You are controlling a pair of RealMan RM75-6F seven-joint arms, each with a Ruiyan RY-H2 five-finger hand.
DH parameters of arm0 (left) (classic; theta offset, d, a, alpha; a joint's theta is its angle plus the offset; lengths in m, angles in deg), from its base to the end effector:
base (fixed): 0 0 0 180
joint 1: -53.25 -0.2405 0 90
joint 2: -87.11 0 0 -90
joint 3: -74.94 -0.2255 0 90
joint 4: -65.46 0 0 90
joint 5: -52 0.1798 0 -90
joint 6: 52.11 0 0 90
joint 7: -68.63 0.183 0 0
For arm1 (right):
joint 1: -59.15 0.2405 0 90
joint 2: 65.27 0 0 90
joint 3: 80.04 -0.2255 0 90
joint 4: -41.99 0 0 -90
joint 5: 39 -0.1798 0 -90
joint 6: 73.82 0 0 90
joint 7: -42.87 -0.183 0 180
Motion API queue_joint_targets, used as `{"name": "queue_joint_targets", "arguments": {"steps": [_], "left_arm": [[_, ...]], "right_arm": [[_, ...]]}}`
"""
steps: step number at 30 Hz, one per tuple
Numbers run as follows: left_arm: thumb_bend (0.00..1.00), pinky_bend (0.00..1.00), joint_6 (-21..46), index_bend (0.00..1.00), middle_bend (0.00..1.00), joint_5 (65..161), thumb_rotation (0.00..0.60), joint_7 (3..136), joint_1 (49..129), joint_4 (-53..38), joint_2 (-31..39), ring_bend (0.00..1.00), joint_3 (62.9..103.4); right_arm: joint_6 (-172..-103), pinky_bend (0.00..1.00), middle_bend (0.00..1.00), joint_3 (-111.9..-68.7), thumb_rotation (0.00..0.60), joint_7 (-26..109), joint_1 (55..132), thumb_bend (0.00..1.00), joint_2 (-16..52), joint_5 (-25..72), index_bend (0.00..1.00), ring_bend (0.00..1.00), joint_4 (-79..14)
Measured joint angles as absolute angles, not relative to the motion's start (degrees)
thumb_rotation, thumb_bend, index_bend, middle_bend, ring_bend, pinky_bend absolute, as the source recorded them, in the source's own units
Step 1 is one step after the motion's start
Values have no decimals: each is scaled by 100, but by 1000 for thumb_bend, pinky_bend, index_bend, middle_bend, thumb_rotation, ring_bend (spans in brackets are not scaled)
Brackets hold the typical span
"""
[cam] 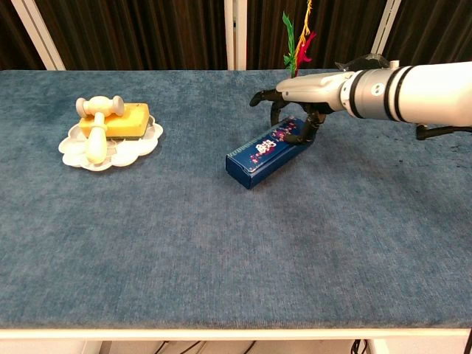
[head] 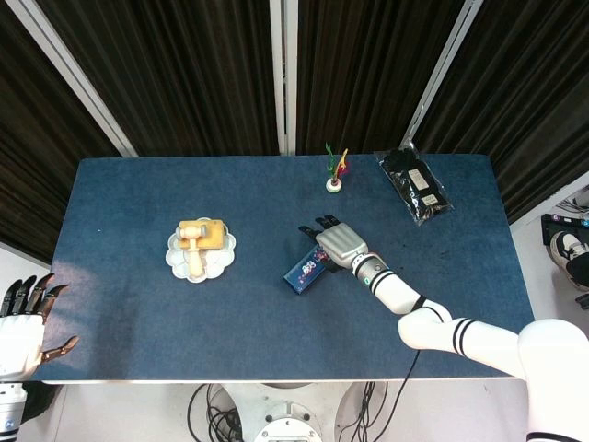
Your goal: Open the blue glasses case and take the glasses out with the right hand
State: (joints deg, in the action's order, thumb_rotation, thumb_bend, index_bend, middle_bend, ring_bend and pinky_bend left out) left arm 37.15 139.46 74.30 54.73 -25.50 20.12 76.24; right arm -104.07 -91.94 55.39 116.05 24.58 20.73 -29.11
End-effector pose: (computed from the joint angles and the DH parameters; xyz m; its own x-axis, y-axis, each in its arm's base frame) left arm -0.2769 0.1941 0.1667 0.4643 -0.0174 0.8855 0.8856 0.0218 -0.4639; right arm -0.0894 -0.3949 -0.0402 0.5580 -0.4400 0.7036 -0.8057 -0.4903 0.3324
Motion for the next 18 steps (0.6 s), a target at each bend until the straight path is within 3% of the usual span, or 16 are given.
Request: {"name": "queue_joint_targets", "arguments": {"steps": [9, 14, 18], "left_arm": [[37, 0, 3682, 214, 66, 13967, 600, 7479, 5521, -2584, 2026, 0, 7652], [37, 0, 3645, 215, 65, 13969, 600, 7502, 5544, -2608, 2027, 0, 7653], [37, 0, 3623, 215, 65, 13953, 600, 7495, 5560, -2612, 2042, 0, 7663]], "right_arm": [[-10655, 0, 313, -8782, 600, 5505, 11274, 357, 1684, 2091, 0, 0, -3870], [-11017, 0, 200, -8682, 600, 5575, 11155, 177, 1659, 2261, 0, 0, -4023], [-11546, 0, 249, -8648, 600, 5646, 11025, 222, 1776, 2569, 32, 0, -4088]]}}
